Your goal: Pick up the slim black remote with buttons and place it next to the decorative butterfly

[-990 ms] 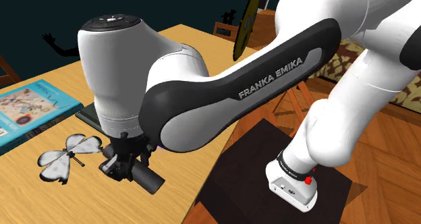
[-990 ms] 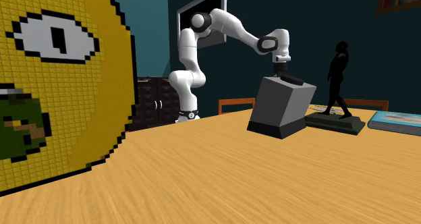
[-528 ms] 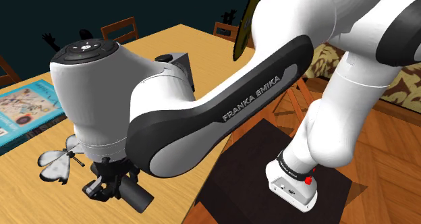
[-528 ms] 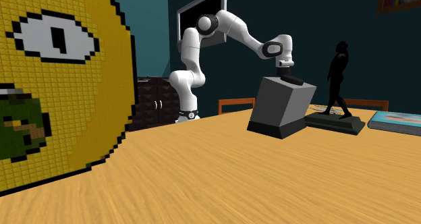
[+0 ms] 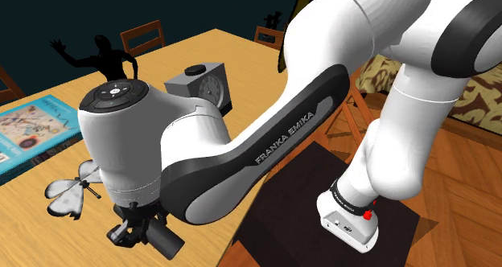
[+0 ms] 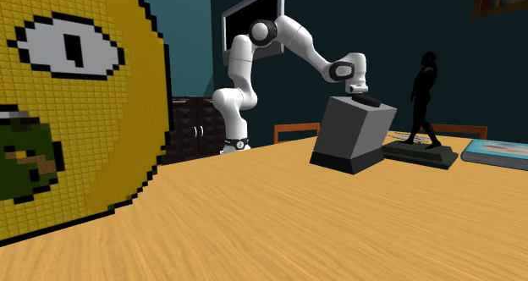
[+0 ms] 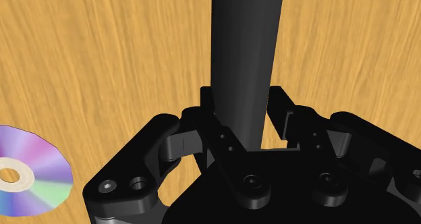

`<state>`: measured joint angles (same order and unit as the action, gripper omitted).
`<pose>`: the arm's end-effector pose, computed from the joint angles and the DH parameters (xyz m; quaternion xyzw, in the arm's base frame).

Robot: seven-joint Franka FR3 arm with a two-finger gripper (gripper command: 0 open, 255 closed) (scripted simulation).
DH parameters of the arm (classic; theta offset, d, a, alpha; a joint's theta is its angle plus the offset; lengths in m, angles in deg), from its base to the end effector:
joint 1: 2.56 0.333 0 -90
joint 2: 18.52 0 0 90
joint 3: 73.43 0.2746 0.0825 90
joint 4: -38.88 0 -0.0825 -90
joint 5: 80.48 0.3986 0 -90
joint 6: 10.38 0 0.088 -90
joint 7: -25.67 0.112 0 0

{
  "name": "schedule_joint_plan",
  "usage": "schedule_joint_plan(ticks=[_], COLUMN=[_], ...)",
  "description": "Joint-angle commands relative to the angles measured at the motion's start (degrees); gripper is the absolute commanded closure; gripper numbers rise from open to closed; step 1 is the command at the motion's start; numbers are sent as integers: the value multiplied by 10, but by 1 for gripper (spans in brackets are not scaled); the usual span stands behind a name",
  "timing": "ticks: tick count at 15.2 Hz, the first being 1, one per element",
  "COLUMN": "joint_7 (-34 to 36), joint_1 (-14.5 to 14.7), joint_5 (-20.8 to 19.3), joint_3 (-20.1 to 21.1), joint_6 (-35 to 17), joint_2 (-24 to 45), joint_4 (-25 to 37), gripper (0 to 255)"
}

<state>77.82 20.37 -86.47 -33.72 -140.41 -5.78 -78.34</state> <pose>0.2769 0.5207 0.3075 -0.9924 -0.1158 0.0098 0.0396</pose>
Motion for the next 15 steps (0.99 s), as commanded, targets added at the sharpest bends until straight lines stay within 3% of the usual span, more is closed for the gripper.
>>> schedule_joint_plan(ticks=[1, 5, 13, 14, 15], joint_7=[5, 17, 17, 17, 17], joint_1=[3, 10, 10, 10, 10], joint_5=[-9, -29, -29, -29, -29], joint_3=[-3, -12, -12, -12, -12], joint_6=[-14, -42, -42, -42, -42], joint_2=[11, 33, 33, 33, 33], joint_4=[-6, -16, -16, -16, -16], gripper=[255, 255, 255, 0, 0])
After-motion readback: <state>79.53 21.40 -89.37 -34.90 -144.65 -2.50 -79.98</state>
